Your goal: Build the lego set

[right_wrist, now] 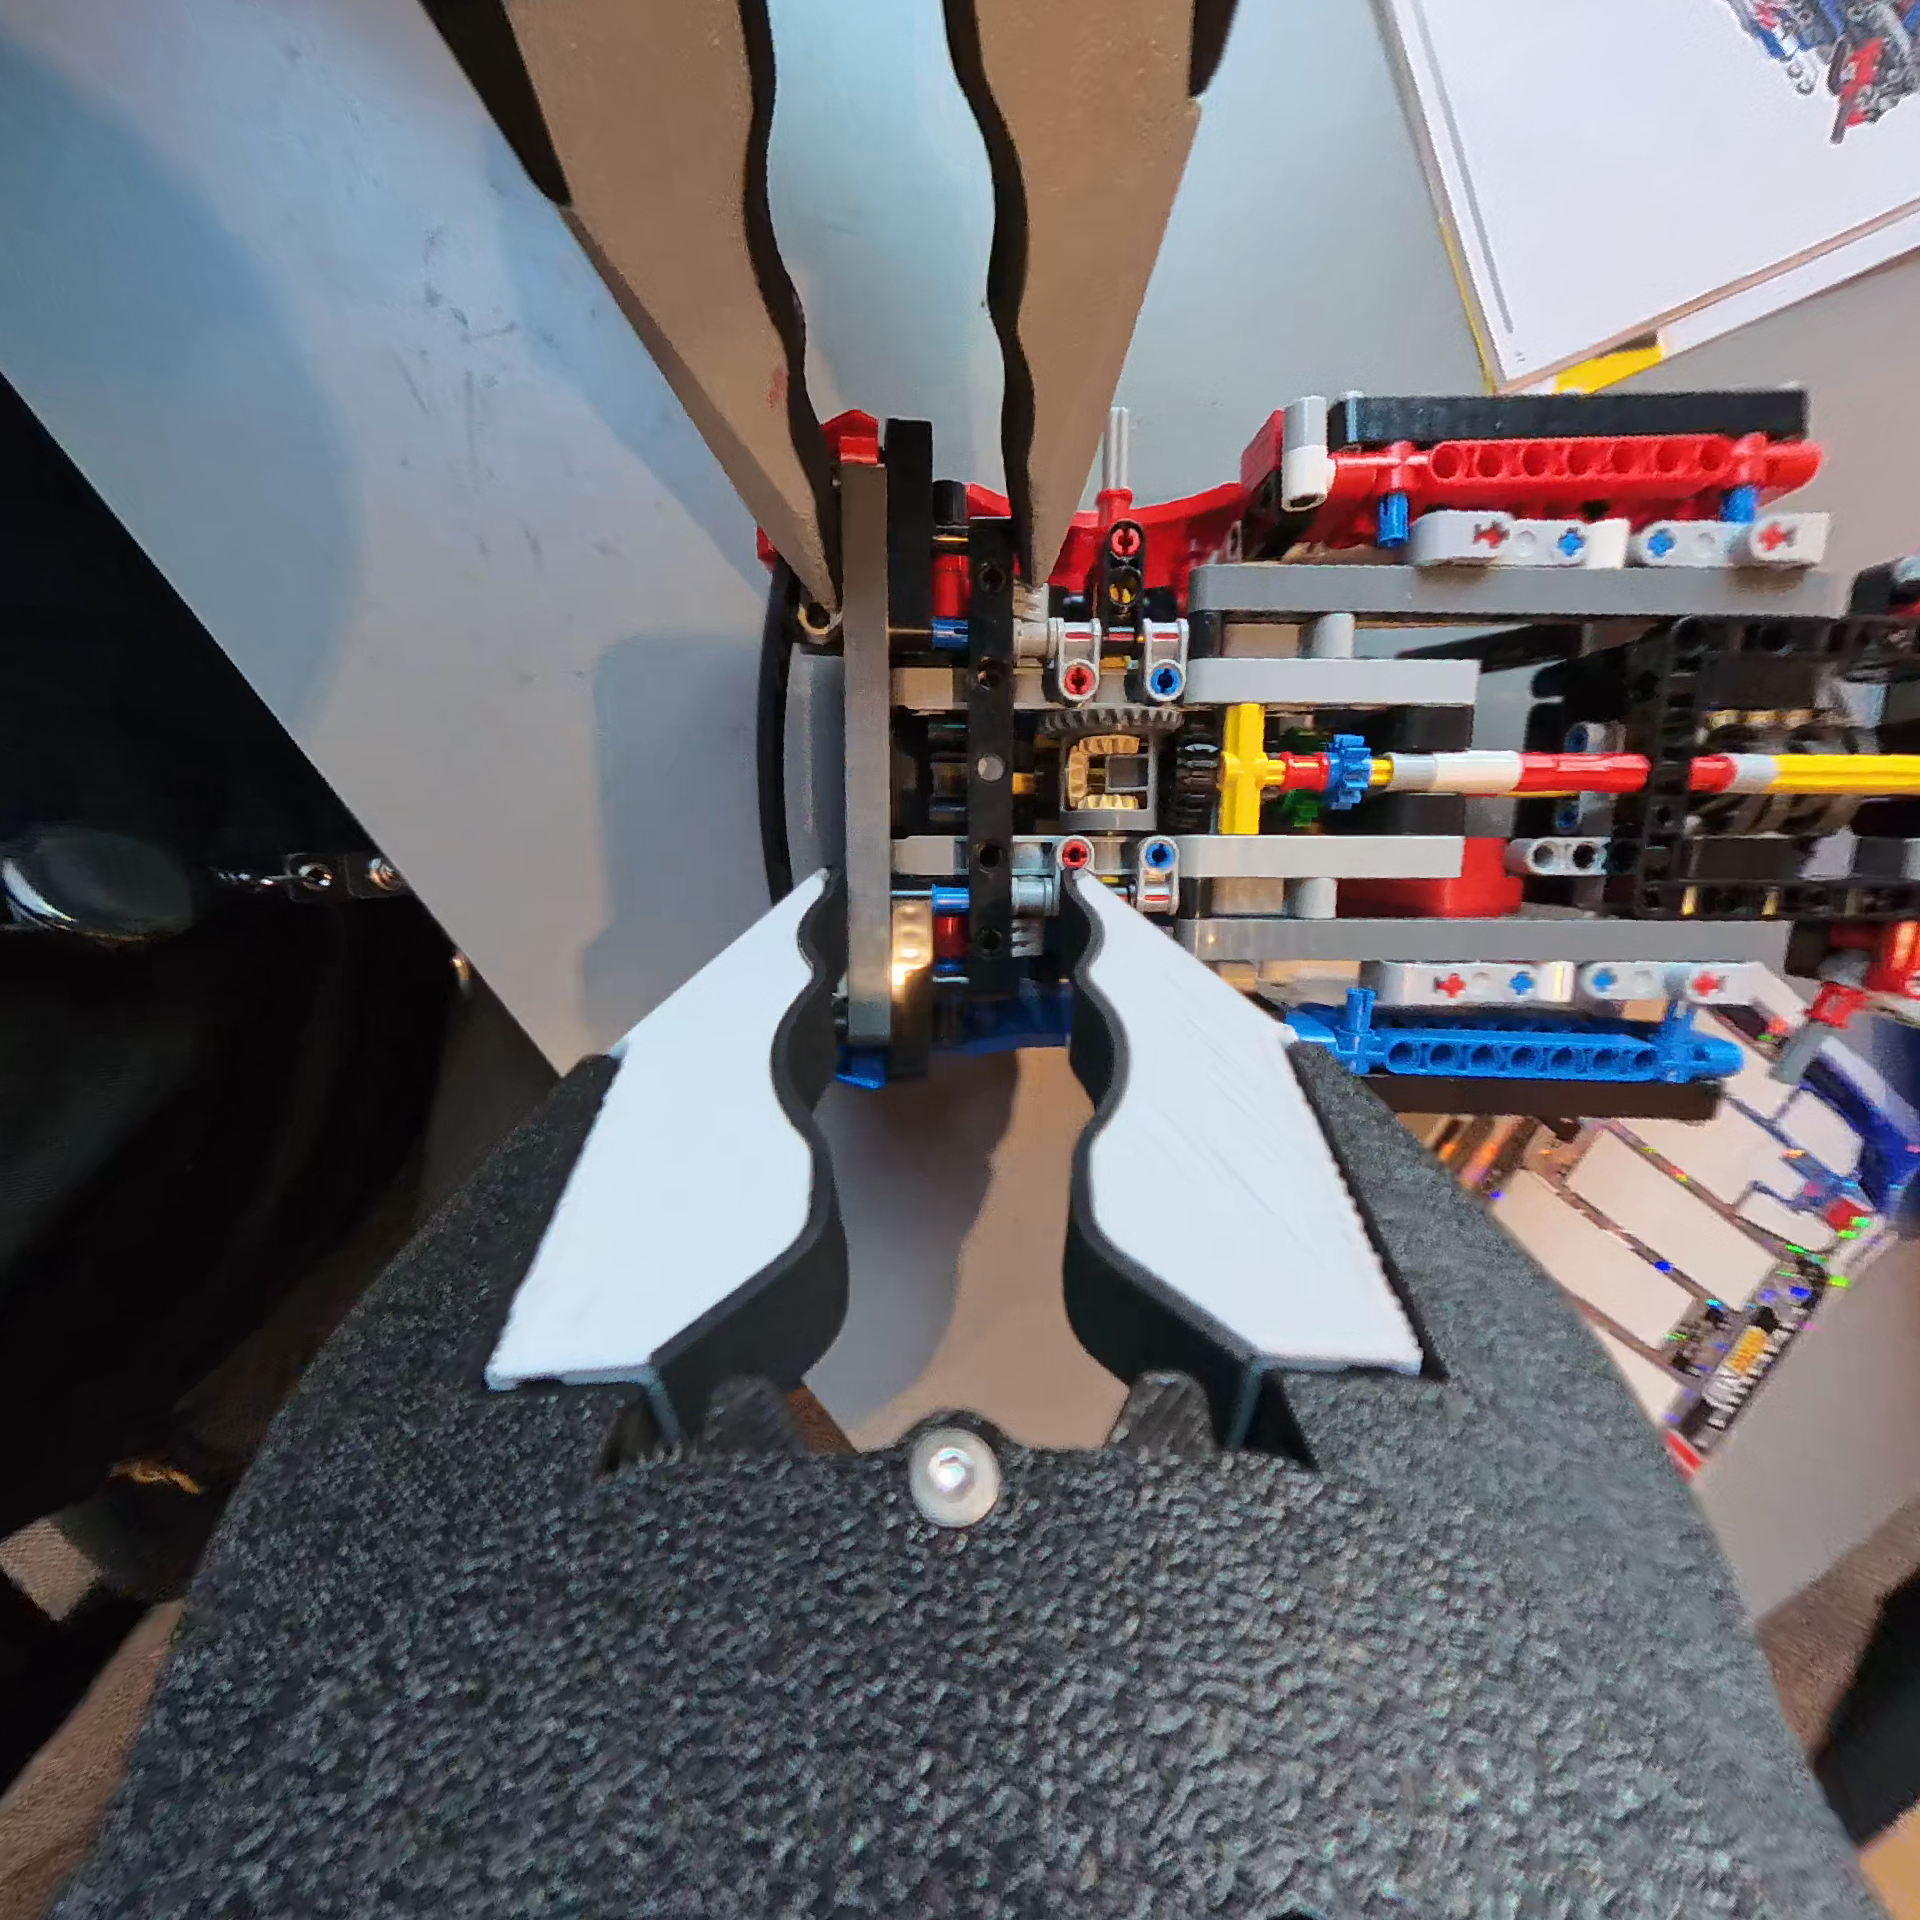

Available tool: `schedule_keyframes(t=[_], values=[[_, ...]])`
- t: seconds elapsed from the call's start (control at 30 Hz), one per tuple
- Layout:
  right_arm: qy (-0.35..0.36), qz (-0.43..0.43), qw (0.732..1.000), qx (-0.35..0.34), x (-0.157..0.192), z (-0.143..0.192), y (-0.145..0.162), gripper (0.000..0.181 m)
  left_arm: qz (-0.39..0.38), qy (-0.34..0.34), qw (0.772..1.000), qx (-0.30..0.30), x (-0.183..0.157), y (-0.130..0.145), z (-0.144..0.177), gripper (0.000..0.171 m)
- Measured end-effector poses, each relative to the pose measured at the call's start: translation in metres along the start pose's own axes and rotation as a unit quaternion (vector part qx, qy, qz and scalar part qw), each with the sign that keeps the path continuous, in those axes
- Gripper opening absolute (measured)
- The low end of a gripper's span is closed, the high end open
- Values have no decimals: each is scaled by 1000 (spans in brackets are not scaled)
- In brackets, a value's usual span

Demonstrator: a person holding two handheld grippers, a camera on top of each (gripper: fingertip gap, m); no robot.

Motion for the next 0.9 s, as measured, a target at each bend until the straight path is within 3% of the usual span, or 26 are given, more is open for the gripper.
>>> schedule_keyframes(t=[0.9], values=[[-7, 34, 999, 13, 2, -9, 0, 33, -12, -20, 1000, 6, -3, -2, -2, 30]])
Point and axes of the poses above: each gripper's, where its closed fingertips meet, z back along the fingers, y out of its underside, x = y × z across the jaws, the point moved 10 cm from there along z, back along the fingers, and after that the axes turned 5 degrees about z, right-handed, at the moved point
